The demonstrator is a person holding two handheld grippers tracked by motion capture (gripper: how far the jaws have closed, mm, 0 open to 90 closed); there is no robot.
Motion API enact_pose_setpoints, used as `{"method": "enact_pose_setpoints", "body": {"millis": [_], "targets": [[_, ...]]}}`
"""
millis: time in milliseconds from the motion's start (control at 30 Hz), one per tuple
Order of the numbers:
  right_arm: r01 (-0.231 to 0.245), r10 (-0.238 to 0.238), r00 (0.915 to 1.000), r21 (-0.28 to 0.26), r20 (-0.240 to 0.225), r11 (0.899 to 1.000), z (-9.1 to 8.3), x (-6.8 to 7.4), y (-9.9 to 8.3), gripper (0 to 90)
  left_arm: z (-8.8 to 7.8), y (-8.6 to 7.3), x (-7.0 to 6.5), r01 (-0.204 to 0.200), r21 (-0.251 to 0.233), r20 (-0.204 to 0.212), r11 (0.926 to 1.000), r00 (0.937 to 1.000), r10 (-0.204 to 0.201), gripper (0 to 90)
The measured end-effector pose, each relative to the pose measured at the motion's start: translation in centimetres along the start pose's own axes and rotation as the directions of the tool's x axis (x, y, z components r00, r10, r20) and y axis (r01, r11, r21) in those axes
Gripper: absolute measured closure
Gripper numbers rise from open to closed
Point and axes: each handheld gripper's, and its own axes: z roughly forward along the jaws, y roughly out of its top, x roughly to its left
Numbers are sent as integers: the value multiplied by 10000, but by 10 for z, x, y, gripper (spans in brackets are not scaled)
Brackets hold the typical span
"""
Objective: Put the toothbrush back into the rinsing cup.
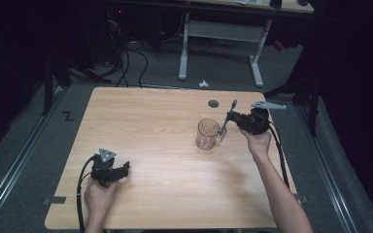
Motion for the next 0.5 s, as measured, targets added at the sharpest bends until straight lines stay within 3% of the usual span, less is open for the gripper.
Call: {"method": "enact_pose_setpoints", "body": {"millis": [500], "targets": [[-157,157,9999,206,4,9997,6,-3,-9,793,0,0,0,-2,-1,0,10000,10000,2,276]]}}
